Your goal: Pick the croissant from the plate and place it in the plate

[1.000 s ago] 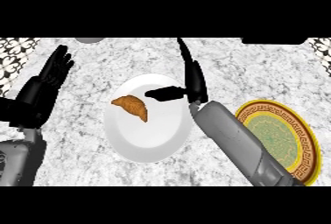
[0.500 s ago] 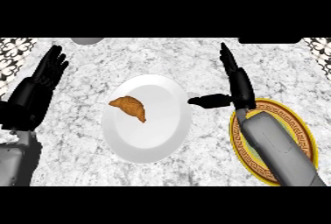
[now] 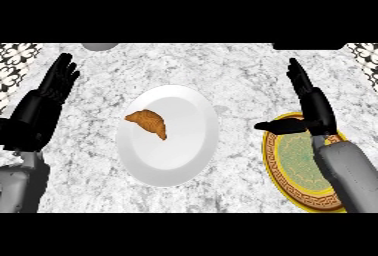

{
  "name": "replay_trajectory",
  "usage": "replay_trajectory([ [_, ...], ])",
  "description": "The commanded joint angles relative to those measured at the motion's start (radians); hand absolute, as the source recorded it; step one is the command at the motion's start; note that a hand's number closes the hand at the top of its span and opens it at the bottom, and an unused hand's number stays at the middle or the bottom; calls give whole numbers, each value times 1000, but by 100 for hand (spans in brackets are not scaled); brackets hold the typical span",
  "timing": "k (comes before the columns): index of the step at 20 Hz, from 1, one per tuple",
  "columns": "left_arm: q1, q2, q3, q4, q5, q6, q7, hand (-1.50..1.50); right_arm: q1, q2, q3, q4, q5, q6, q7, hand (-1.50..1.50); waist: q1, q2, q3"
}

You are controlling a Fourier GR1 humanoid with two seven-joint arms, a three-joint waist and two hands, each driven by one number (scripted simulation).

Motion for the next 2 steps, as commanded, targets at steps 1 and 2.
replay_trajectory([
  [1, 3, -22, -22, -86, -5, 6, 102, 0, 42, -26, -61, -33, 33, 43, -13, -150, 2, -1, 0],
  [2, -21, 15, 39, 58, 0, -29, -31, 0, 15, -23, -71, 37, 60, 26, -44, -150, 2, 2, 0],
])
